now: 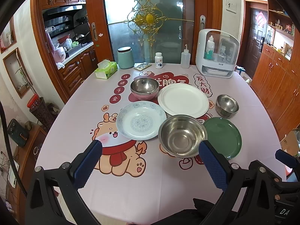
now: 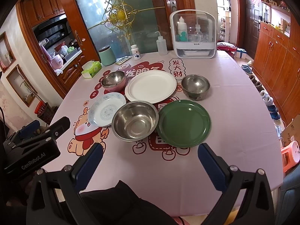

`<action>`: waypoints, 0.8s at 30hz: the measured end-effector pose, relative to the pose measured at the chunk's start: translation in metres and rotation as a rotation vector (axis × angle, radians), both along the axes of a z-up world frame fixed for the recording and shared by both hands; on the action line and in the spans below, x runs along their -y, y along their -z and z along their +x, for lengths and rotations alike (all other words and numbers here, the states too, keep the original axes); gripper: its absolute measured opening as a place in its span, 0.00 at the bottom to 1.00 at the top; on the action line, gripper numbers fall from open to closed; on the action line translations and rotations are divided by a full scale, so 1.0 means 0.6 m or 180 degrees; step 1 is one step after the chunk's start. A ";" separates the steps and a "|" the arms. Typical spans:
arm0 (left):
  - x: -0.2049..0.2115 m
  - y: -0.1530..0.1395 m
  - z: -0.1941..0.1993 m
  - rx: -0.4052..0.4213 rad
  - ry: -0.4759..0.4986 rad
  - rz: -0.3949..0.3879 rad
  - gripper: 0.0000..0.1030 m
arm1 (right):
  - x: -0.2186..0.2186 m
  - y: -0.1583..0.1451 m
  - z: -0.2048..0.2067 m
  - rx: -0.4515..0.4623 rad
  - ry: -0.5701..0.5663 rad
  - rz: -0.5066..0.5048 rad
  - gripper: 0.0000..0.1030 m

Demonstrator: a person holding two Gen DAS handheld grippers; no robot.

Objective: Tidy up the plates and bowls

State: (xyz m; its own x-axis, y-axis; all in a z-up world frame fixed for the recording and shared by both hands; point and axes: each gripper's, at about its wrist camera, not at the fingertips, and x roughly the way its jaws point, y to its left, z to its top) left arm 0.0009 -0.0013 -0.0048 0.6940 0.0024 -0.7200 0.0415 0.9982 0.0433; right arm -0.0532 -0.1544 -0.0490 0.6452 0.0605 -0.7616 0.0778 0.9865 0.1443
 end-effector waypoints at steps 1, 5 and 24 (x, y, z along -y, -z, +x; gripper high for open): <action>0.000 0.000 0.000 -0.0001 0.0000 0.0000 0.99 | 0.000 -0.001 0.000 0.0000 -0.0002 0.0000 0.99; 0.000 0.000 0.000 -0.0002 -0.0004 -0.0002 0.99 | 0.001 -0.007 0.000 -0.0004 -0.0003 -0.0003 0.99; 0.003 -0.005 0.008 -0.0060 0.0002 0.0005 0.99 | 0.013 0.013 0.003 -0.0004 0.0005 0.0005 0.99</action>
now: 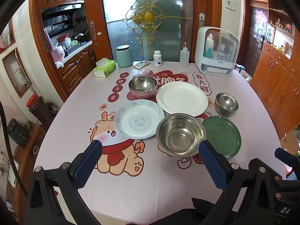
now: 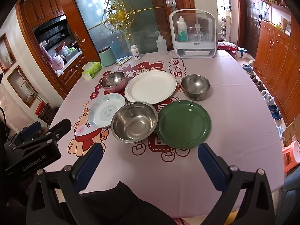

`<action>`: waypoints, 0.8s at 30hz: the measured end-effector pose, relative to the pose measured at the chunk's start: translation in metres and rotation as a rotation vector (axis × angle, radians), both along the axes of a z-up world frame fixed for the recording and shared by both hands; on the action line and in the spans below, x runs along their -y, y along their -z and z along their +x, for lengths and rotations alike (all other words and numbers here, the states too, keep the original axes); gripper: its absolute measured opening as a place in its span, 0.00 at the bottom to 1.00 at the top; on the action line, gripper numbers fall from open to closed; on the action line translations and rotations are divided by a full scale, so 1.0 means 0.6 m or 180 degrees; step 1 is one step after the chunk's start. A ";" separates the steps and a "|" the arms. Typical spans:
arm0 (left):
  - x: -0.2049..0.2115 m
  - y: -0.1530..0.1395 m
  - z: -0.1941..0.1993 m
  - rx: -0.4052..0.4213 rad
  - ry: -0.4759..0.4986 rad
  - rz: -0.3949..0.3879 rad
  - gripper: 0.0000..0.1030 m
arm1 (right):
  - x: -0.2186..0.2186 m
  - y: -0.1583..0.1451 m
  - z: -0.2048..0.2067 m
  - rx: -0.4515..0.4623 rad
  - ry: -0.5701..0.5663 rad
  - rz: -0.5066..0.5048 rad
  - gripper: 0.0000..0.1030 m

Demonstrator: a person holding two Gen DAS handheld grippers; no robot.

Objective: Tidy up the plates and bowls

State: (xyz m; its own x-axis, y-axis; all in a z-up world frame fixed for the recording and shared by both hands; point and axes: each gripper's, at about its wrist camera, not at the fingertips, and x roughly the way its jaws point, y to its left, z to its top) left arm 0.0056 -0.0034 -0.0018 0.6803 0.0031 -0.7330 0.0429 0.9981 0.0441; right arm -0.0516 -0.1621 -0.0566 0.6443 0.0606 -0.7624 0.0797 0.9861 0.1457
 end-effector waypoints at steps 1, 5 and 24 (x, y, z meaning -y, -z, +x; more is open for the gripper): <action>0.000 0.002 0.000 0.0002 -0.0001 0.0002 0.99 | 0.000 0.003 0.000 -0.0002 0.0002 0.0003 0.99; 0.002 0.006 0.002 -0.0024 0.0001 0.0007 0.99 | 0.003 0.004 -0.002 -0.0008 0.0008 0.0014 0.99; 0.016 0.029 0.042 -0.0388 -0.0038 0.0022 0.99 | 0.042 0.002 0.031 -0.0072 0.0114 0.0208 0.98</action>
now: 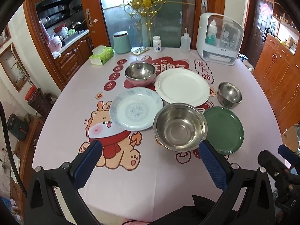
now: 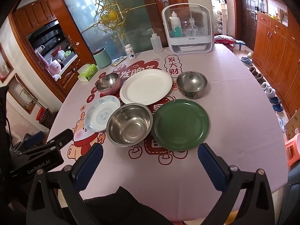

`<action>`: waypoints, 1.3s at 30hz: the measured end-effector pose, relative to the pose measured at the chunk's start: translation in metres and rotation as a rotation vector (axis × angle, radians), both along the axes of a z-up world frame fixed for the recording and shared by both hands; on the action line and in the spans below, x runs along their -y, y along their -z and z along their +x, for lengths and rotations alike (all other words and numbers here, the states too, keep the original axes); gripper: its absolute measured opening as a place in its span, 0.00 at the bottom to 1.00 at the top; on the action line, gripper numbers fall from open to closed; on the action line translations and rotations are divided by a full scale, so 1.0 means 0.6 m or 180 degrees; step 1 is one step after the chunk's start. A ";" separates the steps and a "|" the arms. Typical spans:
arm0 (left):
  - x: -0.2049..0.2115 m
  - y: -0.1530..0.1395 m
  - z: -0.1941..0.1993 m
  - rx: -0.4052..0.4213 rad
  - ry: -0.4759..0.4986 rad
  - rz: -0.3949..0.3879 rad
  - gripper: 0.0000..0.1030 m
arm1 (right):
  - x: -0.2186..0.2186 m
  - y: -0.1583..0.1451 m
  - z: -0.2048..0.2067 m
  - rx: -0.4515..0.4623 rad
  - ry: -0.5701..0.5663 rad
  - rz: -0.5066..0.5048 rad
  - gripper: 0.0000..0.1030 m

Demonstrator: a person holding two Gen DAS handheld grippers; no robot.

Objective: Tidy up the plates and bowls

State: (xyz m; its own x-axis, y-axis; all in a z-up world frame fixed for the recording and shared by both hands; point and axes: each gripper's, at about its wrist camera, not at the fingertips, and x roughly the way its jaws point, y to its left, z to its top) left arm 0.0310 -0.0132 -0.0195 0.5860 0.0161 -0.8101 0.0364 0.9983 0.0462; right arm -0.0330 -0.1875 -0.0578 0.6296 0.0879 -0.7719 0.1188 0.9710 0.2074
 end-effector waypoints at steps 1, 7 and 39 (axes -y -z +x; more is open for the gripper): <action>0.001 0.001 0.003 -0.0023 0.0000 -0.0001 0.99 | 0.003 0.000 0.002 -0.0004 0.0013 0.0017 0.98; 0.008 0.006 0.021 -0.0120 0.0037 -0.0012 0.99 | 0.020 0.007 0.013 -0.0050 0.0116 0.0129 0.98; -0.023 0.009 0.256 -0.0250 0.0399 -0.0384 0.99 | 0.061 0.040 0.197 -0.0082 0.0561 0.0431 0.98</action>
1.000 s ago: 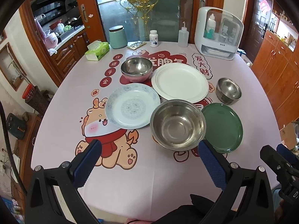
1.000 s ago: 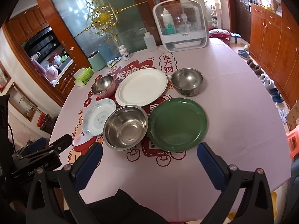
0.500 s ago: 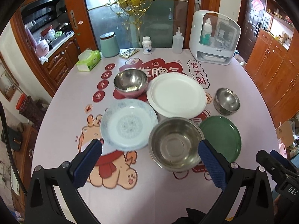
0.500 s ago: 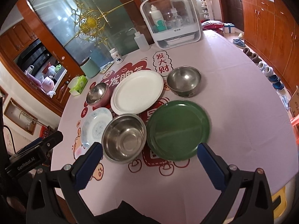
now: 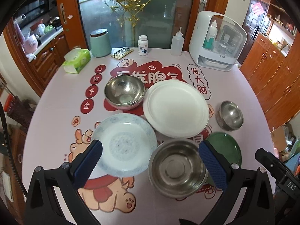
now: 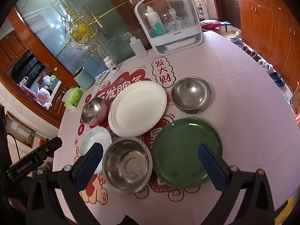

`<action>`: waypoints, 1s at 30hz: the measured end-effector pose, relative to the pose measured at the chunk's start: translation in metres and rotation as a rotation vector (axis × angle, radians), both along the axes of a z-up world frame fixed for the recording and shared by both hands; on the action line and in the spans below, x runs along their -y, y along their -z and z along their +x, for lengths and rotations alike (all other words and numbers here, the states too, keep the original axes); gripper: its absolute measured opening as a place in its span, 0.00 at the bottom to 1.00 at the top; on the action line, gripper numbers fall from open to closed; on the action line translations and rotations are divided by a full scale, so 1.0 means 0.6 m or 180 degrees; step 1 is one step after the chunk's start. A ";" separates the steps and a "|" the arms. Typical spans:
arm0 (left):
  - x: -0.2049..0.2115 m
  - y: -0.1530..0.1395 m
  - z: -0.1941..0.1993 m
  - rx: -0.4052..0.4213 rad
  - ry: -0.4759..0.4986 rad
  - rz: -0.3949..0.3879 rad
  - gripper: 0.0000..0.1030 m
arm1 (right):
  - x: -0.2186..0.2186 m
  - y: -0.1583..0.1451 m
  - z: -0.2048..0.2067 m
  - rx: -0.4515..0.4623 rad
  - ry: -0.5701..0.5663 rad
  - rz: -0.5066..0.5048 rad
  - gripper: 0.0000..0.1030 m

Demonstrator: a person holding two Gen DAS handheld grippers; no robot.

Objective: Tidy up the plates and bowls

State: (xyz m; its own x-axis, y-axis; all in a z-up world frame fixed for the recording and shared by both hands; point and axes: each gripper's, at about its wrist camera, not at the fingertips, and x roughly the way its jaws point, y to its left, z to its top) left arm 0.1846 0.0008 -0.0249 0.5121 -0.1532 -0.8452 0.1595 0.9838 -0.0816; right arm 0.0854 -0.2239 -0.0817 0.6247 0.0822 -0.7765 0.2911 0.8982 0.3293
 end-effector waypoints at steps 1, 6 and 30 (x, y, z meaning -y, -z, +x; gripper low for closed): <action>-0.001 0.005 0.011 -0.0012 0.0014 -0.0045 0.99 | 0.001 0.003 0.007 -0.0003 0.0003 -0.0002 0.98; -0.002 0.027 0.049 -0.0035 0.0072 -0.0170 0.99 | 0.006 0.022 0.044 -0.0043 0.0026 -0.0028 0.94; -0.012 0.189 0.199 -0.0459 -0.0033 -0.0853 0.57 | 0.032 0.147 0.171 -0.0247 -0.0265 0.0186 0.69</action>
State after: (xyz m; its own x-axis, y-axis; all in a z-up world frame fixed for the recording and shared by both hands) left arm 0.3042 0.0080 -0.1384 0.3925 -0.3758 -0.8395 0.1175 0.9257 -0.3595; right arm 0.1882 -0.2432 -0.1702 0.5520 0.1779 -0.8146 0.2430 0.9002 0.3613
